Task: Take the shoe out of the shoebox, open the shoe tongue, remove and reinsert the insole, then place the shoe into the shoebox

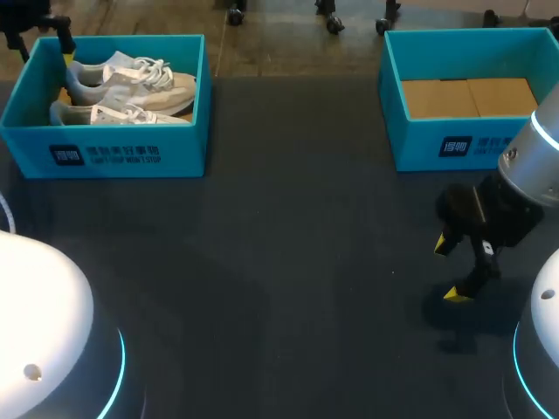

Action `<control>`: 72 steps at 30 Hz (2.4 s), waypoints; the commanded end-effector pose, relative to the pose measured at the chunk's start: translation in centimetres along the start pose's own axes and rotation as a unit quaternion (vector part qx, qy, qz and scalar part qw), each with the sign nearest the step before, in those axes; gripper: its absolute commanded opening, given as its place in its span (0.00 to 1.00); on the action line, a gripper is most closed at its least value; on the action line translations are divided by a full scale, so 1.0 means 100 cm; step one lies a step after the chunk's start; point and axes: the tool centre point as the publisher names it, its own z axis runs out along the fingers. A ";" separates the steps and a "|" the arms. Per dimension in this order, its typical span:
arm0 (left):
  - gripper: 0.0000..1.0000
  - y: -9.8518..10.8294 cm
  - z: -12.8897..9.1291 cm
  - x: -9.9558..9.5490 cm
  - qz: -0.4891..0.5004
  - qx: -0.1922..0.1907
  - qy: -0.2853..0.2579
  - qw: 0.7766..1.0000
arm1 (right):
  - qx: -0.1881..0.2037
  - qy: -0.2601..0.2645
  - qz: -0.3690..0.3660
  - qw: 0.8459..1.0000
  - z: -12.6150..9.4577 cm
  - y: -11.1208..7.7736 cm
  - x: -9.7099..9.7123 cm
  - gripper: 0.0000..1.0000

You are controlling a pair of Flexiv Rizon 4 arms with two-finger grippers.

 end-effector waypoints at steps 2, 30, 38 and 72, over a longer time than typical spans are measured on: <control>1.00 -0.036 -0.011 -0.008 0.001 -0.033 0.020 0.999 | 0.001 -0.001 0.000 1.000 0.000 0.000 0.001 1.00; 1.00 -0.071 0.009 -0.014 -0.005 -0.011 0.031 0.999 | 0.001 -0.001 0.000 1.000 0.000 0.000 0.001 1.00; 1.00 -0.071 0.009 -0.014 -0.005 -0.011 0.031 0.999 | 0.001 -0.001 0.000 1.000 0.000 0.000 0.001 1.00; 1.00 -0.064 0.075 -0.017 0.001 0.011 0.009 1.000 | 0.001 -0.001 0.000 1.000 0.000 0.000 0.001 1.00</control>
